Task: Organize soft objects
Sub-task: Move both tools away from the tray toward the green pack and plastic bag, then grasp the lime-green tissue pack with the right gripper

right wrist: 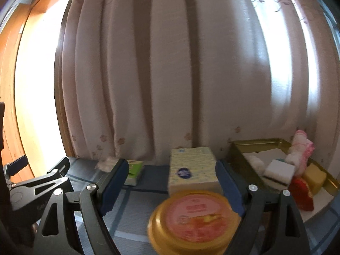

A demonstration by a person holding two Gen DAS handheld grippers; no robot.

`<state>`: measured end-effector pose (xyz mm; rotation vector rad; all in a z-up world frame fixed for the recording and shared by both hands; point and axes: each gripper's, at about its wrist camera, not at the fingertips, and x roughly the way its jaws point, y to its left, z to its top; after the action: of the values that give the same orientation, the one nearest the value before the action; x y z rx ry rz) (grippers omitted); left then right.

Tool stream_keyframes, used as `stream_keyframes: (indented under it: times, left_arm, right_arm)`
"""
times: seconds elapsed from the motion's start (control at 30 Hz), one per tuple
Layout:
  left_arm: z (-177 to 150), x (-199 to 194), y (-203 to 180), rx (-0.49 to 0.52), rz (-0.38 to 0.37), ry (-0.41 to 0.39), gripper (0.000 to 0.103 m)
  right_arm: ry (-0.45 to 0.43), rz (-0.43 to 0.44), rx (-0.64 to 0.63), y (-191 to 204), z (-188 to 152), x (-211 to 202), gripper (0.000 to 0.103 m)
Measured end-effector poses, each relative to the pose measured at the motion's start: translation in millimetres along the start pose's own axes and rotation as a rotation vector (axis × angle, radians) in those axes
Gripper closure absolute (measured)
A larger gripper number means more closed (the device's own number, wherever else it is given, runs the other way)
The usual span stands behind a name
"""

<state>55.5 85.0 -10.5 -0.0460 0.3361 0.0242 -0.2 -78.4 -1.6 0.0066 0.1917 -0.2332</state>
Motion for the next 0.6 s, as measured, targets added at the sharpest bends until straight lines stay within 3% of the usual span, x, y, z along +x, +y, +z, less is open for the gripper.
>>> stream_keyframes:
  times: [0.17, 0.3, 0.43, 0.6]
  left_arm:
    - [4, 19, 14, -0.017, 0.038, 0.050, 0.000]
    - [8, 31, 15, 0.032, 0.085, 0.056, 0.001]
    - [11, 47, 15, 0.082, 0.130, 0.100, 0.001]
    - [14, 66, 29, 0.028, 0.166, 0.151, 0.001]
  right_arm:
    - [0.022, 0.016, -0.009, 20, 1, 14, 0.018]
    - [0.049, 0.031, -0.019, 36, 3, 26, 0.018]
    - [0.114, 0.038, -0.042, 59, 6, 49, 0.018]
    - [0.223, 0.050, -0.016, 74, 8, 84, 0.018]
